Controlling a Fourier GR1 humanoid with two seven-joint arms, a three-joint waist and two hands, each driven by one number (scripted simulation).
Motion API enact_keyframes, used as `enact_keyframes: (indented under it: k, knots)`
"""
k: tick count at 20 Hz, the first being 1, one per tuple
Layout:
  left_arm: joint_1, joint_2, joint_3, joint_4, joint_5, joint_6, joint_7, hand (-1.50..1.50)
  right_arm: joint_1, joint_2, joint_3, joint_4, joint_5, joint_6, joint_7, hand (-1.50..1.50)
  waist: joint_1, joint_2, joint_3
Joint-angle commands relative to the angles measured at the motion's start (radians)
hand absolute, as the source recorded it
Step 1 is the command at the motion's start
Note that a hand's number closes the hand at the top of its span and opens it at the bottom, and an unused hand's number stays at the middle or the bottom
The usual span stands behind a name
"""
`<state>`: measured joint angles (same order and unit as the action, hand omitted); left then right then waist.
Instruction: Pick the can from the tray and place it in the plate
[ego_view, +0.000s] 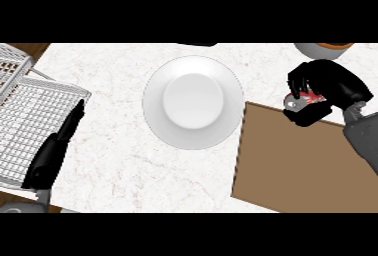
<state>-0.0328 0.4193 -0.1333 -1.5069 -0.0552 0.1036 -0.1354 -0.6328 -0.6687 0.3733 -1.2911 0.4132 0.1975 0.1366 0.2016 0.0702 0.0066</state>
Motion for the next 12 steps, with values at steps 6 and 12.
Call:
enact_keyframes:
  k: [6,12]
  knots:
    - [-0.008,-0.005,0.013,0.047,-0.016,0.018,-0.002,0.00,-0.217,0.013,-0.113,0.248,-0.006,-0.130,-0.440,1.50,-0.038,-0.014,-0.001]
    - [0.006,0.009,0.032,0.040,0.001,0.005,0.020,0.00,-0.311,0.064,-0.177,0.399,-0.117,-0.067,-0.768,1.50,-0.066,-0.029,-0.002]
